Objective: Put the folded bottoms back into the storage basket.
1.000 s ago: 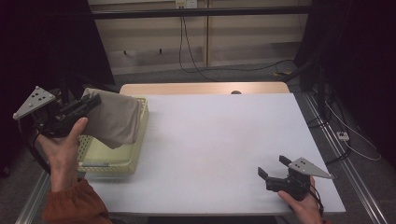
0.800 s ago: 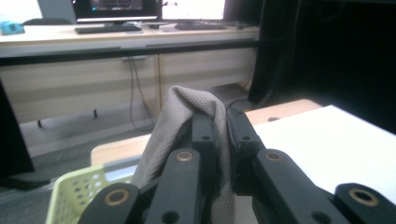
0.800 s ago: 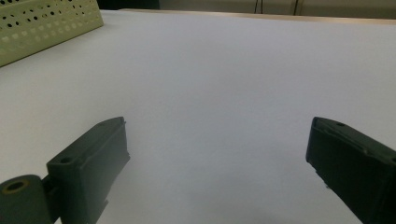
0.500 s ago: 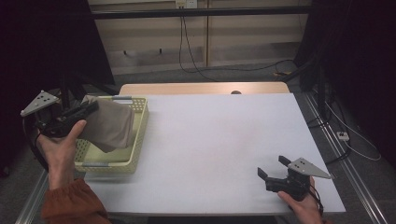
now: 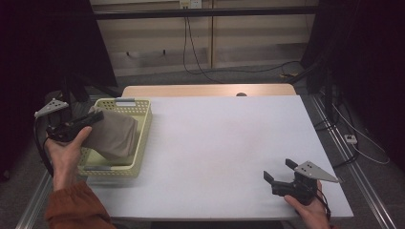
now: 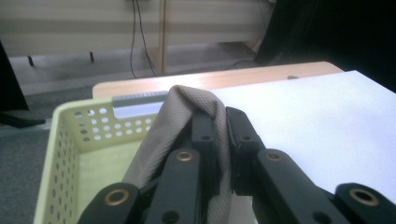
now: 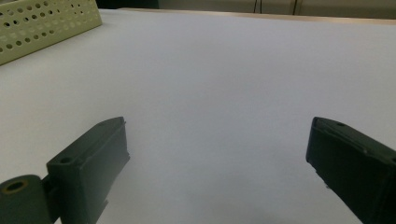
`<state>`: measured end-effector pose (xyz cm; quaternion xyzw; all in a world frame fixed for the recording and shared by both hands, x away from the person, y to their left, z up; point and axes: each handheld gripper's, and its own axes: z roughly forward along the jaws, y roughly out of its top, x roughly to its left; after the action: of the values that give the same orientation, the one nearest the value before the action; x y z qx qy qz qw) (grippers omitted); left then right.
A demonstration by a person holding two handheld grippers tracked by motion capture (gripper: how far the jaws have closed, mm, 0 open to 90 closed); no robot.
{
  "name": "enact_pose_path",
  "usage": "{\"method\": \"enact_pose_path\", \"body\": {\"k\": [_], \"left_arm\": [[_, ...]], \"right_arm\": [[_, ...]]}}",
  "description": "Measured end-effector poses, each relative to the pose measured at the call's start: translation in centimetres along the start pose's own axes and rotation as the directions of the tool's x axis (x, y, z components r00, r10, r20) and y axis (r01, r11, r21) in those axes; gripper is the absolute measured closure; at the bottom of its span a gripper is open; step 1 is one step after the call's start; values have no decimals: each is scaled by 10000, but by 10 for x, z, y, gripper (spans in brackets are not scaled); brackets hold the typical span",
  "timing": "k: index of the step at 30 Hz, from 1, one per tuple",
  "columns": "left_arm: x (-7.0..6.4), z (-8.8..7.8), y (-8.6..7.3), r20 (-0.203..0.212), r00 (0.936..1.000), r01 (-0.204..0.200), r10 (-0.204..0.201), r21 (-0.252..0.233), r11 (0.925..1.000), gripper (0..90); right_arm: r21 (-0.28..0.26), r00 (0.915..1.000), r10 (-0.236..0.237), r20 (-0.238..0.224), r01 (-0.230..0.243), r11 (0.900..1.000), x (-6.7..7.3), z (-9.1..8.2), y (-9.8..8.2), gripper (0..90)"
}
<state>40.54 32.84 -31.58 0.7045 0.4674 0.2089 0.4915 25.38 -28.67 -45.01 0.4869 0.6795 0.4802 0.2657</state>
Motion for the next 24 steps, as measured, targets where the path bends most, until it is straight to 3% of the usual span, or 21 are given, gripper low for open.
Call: {"method": "enact_pose_path", "body": {"k": [10, 16, 22, 24], "left_arm": [[13, 15, -11, 135, 9993, 349, -361, 806, 9961, 834], [15, 28, -14, 381, 9975, 565, -598, 841, 9949, 833], [13, 40, -18, 1126, 9905, 723, -791, 630, 9954, 832], [13, 42, -18, 670, 9963, 479, -537, 859, 9952, 832]], "right_arm": [[13, 10000, 14, -17, -14, 10000, 0, 0, 0, 50], [-7, 10000, 31, -22, -31, 10000, 0, -1, 0, 50], [17, 10000, 36, -36, -36, 10000, 0, 0, 0, 50], [3, 10000, 46, -32, -46, 10000, 0, 0, 0, 50]]}}
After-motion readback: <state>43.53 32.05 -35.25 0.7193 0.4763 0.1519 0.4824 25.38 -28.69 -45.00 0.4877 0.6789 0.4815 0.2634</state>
